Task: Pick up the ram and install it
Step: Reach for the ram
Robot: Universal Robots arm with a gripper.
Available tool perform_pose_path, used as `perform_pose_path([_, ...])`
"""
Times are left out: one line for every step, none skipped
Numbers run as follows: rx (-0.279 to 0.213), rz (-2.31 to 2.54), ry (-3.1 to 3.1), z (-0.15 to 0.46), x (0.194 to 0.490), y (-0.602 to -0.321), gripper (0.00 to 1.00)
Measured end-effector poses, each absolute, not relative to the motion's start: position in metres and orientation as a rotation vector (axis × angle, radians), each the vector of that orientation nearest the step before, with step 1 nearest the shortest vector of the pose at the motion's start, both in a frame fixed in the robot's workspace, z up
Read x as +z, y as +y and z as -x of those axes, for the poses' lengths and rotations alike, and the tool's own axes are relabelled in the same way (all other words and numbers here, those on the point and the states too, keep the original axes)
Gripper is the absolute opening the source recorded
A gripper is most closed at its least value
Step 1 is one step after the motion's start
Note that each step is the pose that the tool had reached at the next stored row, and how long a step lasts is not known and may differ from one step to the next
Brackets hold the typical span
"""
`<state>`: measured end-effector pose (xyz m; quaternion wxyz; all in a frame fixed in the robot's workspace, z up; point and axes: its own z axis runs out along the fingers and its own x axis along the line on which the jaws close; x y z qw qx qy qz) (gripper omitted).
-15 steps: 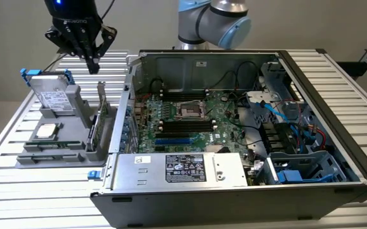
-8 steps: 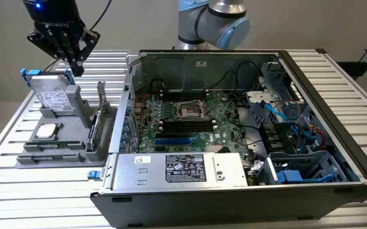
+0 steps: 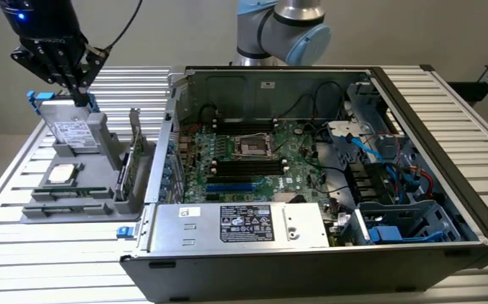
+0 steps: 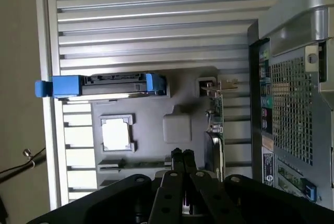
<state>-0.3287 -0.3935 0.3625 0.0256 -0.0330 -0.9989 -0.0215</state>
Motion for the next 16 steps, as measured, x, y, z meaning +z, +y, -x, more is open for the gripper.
perform_pose_path([-0.066, 0.102, -3.085, 0.333, 0.361, -0.393, 0.10])
perform_pose_path([-0.066, 0.102, -3.082, 0.338, 0.360, -0.394, 0.10])
perform_pose_path([-0.066, 0.102, -3.079, 0.342, 0.359, -0.394, 0.10])
perform_pose_path([-0.066, 0.102, -3.076, 0.347, 0.358, -0.394, 0.10])
perform_pose_path([-0.065, 0.102, -3.073, 0.351, 0.357, -0.394, 0.10])
perform_pose_path([-0.065, 0.102, -3.069, 0.356, 0.356, -0.394, 0.10])
perform_pose_path([-0.065, 0.102, -3.066, 0.360, 0.355, -0.394, 0.10])
perform_pose_path([-0.065, 0.102, -3.063, 0.364, 0.354, -0.395, 0.10])
perform_pose_path([-0.064, 0.102, -3.060, 0.368, 0.353, -0.396, 0.10])
perform_pose_path([-0.064, 0.102, -3.058, 0.371, 0.352, -0.398, 0.10])
perform_pose_path([-0.065, 0.102, -3.056, 0.373, 0.352, -0.400, 0.10])
perform_pose_path([-0.066, 0.102, -3.056, 0.375, 0.352, -0.402, 0.10])
perform_pose_path([-0.066, 0.102, -3.056, 0.375, 0.352, -0.404, 0.10])
perform_pose_path([-0.067, 0.102, -3.056, 0.375, 0.352, -0.405, 0.10])
perform_pose_path([-0.067, 0.100, -3.056, 0.375, 0.352, -0.407, 0.10])
perform_pose_path([-0.068, 0.099, -3.056, 0.375, 0.352, -0.409, 0.10])
